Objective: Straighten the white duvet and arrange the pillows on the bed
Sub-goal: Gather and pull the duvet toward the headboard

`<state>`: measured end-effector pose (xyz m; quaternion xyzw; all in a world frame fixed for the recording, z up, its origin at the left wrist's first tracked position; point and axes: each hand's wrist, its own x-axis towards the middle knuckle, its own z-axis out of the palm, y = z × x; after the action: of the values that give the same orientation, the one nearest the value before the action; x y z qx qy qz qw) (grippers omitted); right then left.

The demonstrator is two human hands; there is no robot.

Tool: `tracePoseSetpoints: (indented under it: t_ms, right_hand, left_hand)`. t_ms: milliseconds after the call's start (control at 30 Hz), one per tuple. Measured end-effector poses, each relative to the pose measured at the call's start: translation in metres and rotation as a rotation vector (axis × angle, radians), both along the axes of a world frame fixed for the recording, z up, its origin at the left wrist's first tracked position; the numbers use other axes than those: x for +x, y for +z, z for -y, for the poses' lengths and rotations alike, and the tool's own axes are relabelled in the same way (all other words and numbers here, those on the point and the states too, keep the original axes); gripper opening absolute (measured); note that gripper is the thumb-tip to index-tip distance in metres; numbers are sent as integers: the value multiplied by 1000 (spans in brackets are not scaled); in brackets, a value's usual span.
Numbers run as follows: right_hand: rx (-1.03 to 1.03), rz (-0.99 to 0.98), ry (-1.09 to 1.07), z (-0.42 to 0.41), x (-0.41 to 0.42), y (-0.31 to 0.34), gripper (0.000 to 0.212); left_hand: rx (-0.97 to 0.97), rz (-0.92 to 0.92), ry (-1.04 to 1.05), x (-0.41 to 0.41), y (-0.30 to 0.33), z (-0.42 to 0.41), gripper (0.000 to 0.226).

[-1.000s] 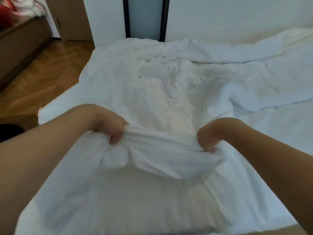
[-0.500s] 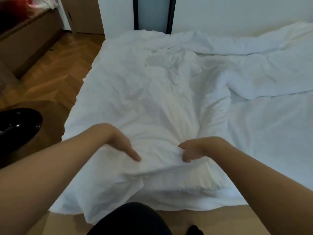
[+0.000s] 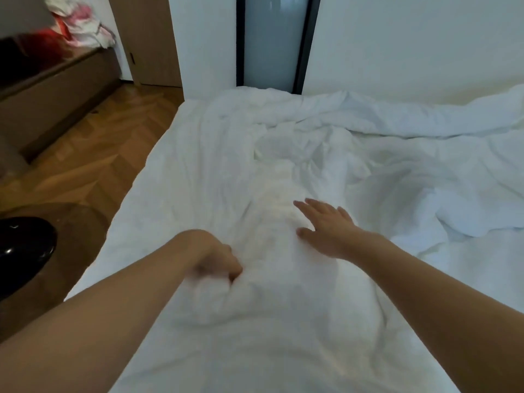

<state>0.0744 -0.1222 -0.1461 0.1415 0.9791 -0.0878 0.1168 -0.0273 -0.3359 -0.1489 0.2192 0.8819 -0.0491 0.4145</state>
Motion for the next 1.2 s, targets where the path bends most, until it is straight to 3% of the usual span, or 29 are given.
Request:
tracePoseSetpoints:
  t_ms: [67,167,233,333,600,667,800,867,900,1033,1067,1133,1200]
  right_hand:
    - [-50,87,-47,-7,-23,-9,41]
    - [-90,-4,-112,-17,-63,-7,30]
    - [-64,-114,-111,-28,-91,-1,30]
    - [-51,-197,-49,-41,-137,13,34]
    - [69,-307,32,-104,-337,-1,56]
    - [59,-358,2,-118,-382,-21,58]
    - [129,-439,184,-127,-427,-94,59]
    - [85,-468,191,-127,-432,-123,62]
    - [76,-489,184,-129,-434,-133,63]
    - [24,-533,187,-140,-441,-144,69]
    - [21,-522,181,-141,-443,-147,72]
    - [17,-498,171,-138,-444,-154,76]
    - [18,-493,163,-141,-445,-161,78]
  left_hand:
    - [-220,209,-38,-5,8,-10,58]
    - [-198,217,48,-61,25,-29,26]
    - [-25,24,48,-111,35,-43,32]
    - [225,-420,56,-178,39,-68,51]
    - [266,-771,205,-355,45,-123,73]
    - [247,-694,213,-398,12,-126,76]
    - [55,-184,-73,-418,-80,-134,92]
    - [127,-221,-47,-452,-77,-140,75]
    - [204,-320,22,-475,-68,-145,59]
    - [510,-839,507,-559,-54,-185,39]
    - [528,-811,599,-575,-57,-199,48]
    - [512,-508,740,-600,-63,-224,83]
    - [376,-398,637,-609,-77,-250,100]
